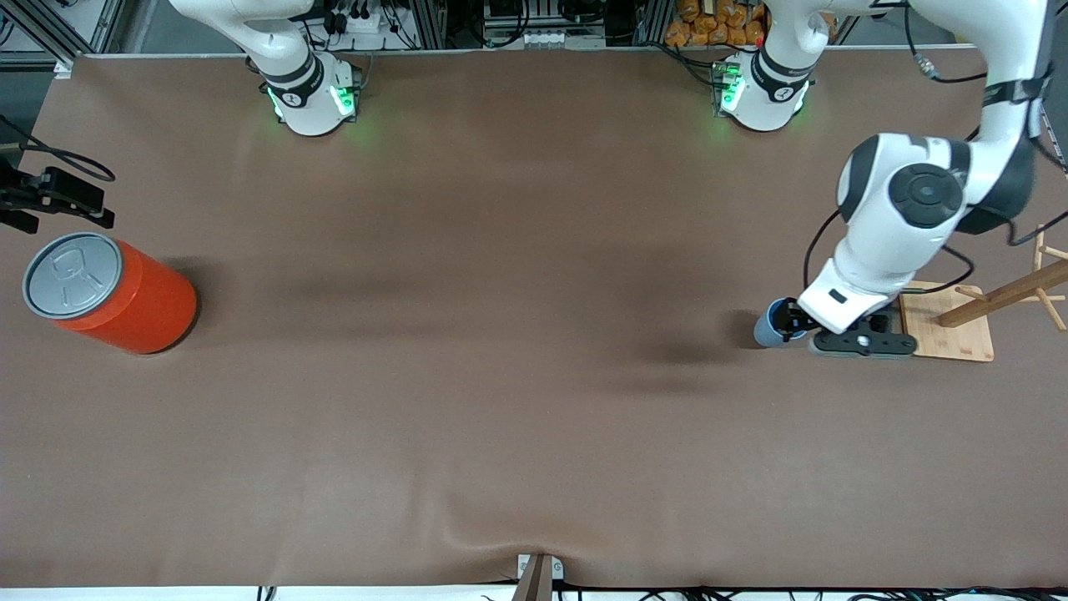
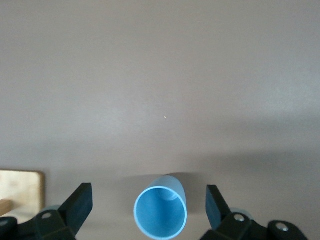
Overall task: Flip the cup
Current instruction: 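Open the left gripper and lift it off the cup rim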
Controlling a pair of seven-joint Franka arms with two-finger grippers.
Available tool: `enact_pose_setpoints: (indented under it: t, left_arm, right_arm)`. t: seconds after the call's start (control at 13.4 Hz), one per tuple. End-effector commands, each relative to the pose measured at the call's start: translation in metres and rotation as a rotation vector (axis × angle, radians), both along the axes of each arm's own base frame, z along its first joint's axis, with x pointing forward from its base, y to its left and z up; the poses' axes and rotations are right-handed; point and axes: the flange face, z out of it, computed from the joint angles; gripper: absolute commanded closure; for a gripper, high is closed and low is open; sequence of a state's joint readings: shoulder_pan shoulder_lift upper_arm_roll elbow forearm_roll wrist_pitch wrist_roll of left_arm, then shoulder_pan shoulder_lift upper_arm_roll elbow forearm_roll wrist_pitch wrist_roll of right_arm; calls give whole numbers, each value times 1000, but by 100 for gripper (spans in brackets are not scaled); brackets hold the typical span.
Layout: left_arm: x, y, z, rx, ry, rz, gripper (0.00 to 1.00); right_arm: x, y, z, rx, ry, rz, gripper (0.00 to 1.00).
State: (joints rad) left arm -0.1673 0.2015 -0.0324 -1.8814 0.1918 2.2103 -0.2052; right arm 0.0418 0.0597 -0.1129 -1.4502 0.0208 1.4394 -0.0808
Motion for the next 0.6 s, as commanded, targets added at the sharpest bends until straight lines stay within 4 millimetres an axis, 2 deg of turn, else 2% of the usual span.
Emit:
enact_pose_setpoints:
  t: [0.0, 0.3, 0.52]
  left_arm:
    - [15, -10, 46, -6, 12, 20, 0]
    - [21, -3, 114, -26, 9, 62, 0]
    - [12, 11, 138, -104, 66, 118, 0]
  right_arm:
    - [-6, -1, 7, 10, 16, -111, 0]
    - [-9, 2, 10, 11, 20, -98, 0]
    - [-6, -2, 17, 12, -21, -101, 0]
